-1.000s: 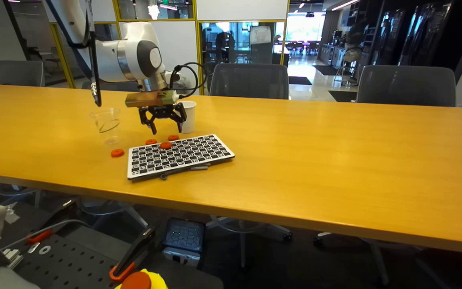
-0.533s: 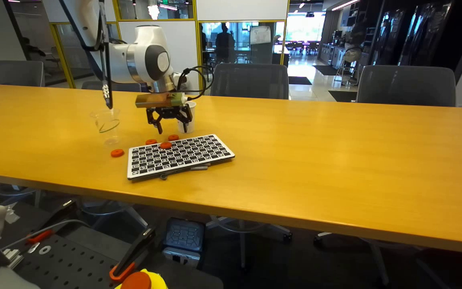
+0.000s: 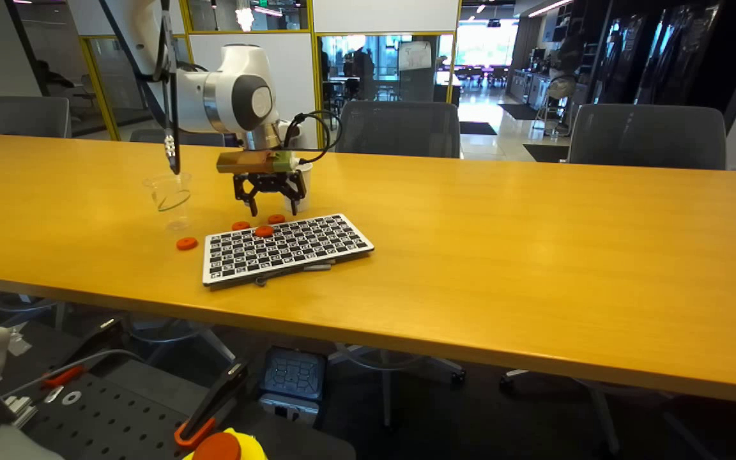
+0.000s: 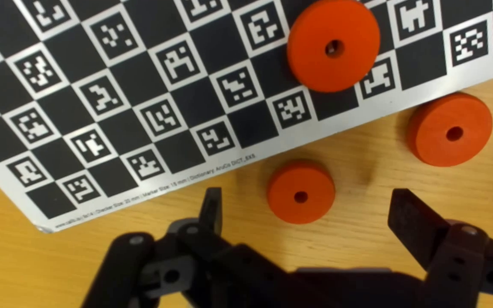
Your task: Put the blue circle into the white cup then the orange circles inside the transparent cup.
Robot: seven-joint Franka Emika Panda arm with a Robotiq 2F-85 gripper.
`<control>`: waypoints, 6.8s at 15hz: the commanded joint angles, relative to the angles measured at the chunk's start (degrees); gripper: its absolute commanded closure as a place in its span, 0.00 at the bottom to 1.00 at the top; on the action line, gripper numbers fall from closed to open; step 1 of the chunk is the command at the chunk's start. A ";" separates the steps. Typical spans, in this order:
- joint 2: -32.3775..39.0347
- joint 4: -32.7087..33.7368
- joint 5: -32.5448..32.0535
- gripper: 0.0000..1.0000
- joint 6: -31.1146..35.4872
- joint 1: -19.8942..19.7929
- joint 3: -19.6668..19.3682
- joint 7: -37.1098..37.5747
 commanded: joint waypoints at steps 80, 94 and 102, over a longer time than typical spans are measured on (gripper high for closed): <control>-23.15 -9.63 -3.99 0.00 -10.09 11.50 9.86 -0.81; -16.46 -9.07 -11.58 0.00 -7.23 5.77 2.68 4.86; -10.01 -8.74 -2.05 0.00 -1.59 3.32 4.06 -5.50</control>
